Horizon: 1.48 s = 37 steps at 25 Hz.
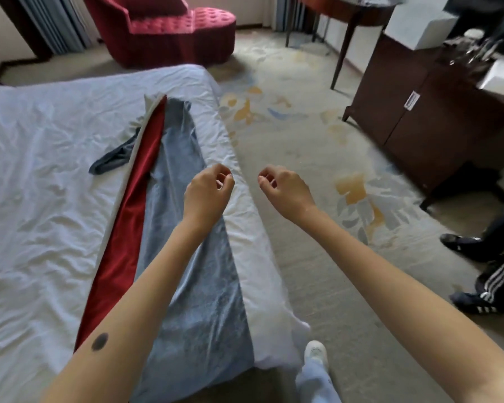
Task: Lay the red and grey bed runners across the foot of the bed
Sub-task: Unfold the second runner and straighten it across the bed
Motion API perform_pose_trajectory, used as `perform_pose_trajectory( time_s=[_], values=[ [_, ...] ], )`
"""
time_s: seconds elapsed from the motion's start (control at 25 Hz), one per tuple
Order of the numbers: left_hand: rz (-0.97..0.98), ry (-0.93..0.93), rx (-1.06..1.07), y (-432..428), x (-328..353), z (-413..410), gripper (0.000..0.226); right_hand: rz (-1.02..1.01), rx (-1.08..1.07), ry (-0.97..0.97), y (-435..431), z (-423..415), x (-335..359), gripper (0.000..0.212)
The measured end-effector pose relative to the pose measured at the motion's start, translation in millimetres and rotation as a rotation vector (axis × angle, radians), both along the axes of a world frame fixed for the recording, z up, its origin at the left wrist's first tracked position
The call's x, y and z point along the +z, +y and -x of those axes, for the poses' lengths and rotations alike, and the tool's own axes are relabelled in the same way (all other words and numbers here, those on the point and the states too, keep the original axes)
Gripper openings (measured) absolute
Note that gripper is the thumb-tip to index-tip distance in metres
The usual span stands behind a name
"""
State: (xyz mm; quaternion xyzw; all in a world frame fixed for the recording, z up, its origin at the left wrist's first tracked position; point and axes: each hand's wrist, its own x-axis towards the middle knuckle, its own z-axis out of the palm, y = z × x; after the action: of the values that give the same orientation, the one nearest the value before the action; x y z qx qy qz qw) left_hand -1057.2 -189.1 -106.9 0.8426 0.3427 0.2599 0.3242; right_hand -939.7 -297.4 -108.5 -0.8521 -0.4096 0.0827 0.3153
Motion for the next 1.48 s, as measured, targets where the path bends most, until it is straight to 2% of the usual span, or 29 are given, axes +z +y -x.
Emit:
perform_pose_trajectory(
  time_s=[0.36,0.68,0.96,1.24,1.48],
  values=[
    [0.122,-0.156,0.194,-37.1,24.7,-116.0,0.009,-0.051,0.135,0.037,-39.6,-152.4,42.3,0.025],
    [0.111,-0.116,0.474,8.0,9.8,-133.4,0.011,-0.125,0.285,0.137,35.0,-231.4,30.5,0.022],
    [0.156,-0.176,0.656,142.3,-31.3,-229.4,0.011,-0.097,0.401,0.149,193.8,-341.7,3.6,0.019],
    [0.164,-0.21,0.707,310.6,-19.6,-355.6,0.011,-0.087,0.442,0.152,387.8,-468.8,18.7,0.019],
    [0.178,-0.185,0.825,458.3,-36.2,-435.0,0.01,-0.044,0.532,0.152,560.4,-563.4,-4.0,0.018]
  ],
)
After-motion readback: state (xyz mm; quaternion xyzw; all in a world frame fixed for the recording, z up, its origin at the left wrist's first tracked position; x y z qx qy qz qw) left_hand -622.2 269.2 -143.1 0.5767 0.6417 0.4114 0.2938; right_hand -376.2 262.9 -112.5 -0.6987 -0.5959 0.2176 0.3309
